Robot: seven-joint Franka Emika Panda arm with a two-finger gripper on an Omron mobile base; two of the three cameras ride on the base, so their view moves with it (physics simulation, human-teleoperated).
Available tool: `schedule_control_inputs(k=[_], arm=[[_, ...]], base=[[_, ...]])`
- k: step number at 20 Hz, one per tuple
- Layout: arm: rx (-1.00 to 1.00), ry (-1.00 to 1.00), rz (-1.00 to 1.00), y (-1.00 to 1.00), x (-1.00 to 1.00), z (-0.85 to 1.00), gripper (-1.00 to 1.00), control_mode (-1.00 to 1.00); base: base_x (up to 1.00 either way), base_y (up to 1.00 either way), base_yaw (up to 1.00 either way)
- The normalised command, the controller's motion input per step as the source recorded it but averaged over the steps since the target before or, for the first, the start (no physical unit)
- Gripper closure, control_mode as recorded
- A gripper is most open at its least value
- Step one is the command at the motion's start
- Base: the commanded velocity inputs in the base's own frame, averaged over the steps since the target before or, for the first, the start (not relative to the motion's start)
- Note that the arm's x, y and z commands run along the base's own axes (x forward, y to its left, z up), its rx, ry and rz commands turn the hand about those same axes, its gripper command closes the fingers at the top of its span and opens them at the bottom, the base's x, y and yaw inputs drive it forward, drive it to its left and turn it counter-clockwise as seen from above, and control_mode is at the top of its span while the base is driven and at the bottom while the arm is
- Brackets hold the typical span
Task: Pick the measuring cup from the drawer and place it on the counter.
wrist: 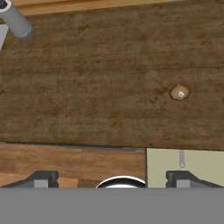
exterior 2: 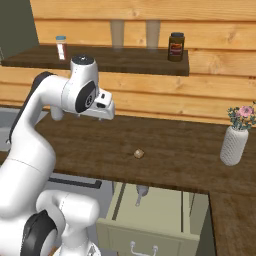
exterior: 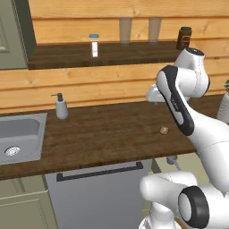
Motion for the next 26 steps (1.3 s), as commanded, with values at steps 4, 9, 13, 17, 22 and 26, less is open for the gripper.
schedule_control_inputs(k=[4,9,13,17,22,26], arm=[[0.0,0.0,0.0,0.0,0.0,0.0,-1.0,-1.0],[0.0,0.0,0.0,0.0,0.0,0.0,-1.0,-1.0],[0.0,0.02,0.0,0.35,-0.18,-0.06,-1.0,-1.0],[0.0,0.02,0.0,0.58,-0.36,-0.01,-1.0,-1.0],[0.0,0.0,0.0,0.38,-0.14,0.0,-1.0,-1.0],[0.0,0.0,0.0,0.0,0.0,0.0,-1.0,-1.0]], base=[[0.0,0.0,0.0],[0.0,0.0,0.0],[0.0,0.0,0.0],[0.0,0.0,0.0],[0.0,0.0,0.0],[0.0,0.0,0.0]])
